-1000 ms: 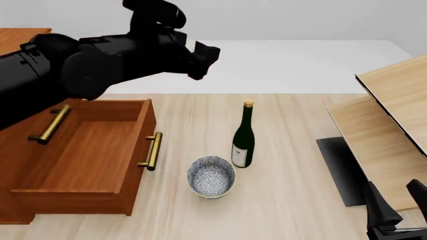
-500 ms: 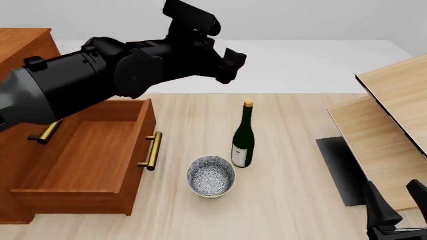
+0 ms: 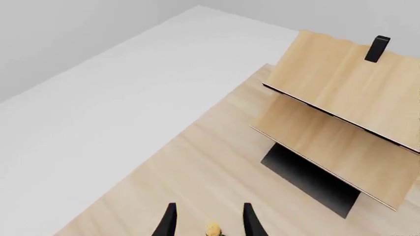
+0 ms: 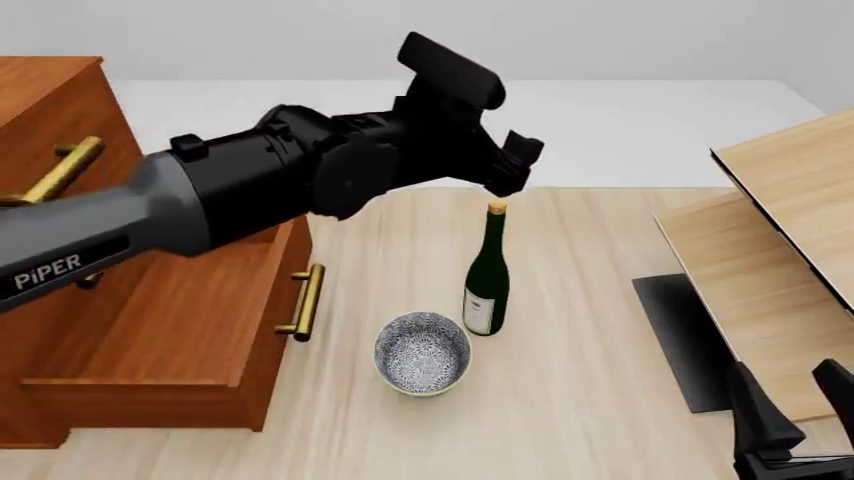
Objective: Put the wine bottle in the bottom drawer of the cabinet.
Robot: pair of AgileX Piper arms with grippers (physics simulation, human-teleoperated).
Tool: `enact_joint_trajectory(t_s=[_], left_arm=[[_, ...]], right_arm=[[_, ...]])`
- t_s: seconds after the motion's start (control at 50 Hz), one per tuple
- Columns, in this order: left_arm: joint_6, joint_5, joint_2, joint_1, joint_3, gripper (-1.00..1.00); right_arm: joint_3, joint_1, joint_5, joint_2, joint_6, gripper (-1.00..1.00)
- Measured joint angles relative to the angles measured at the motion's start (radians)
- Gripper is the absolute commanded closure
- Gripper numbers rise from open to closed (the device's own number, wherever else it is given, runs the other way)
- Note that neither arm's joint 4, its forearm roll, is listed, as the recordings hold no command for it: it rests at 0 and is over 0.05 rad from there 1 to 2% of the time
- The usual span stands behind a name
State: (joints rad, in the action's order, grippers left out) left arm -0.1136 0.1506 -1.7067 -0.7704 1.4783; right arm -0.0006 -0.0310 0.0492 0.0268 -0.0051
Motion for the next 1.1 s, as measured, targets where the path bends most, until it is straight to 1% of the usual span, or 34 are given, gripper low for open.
enact_joint_trajectory(t_s=[0.3,1.1], left_arm=[[0.005,-0.048,-0.061,-0.021,-0.006,-1.0],[0.02,-0.15,-0.105,-0.004,-0.113,-1.0]], right_arm=[[0.0,-0.003,0.005,-0.003,0.0,-1.0],[0.0,-0.007,0.019,-0.014,-0.004,-1.0]])
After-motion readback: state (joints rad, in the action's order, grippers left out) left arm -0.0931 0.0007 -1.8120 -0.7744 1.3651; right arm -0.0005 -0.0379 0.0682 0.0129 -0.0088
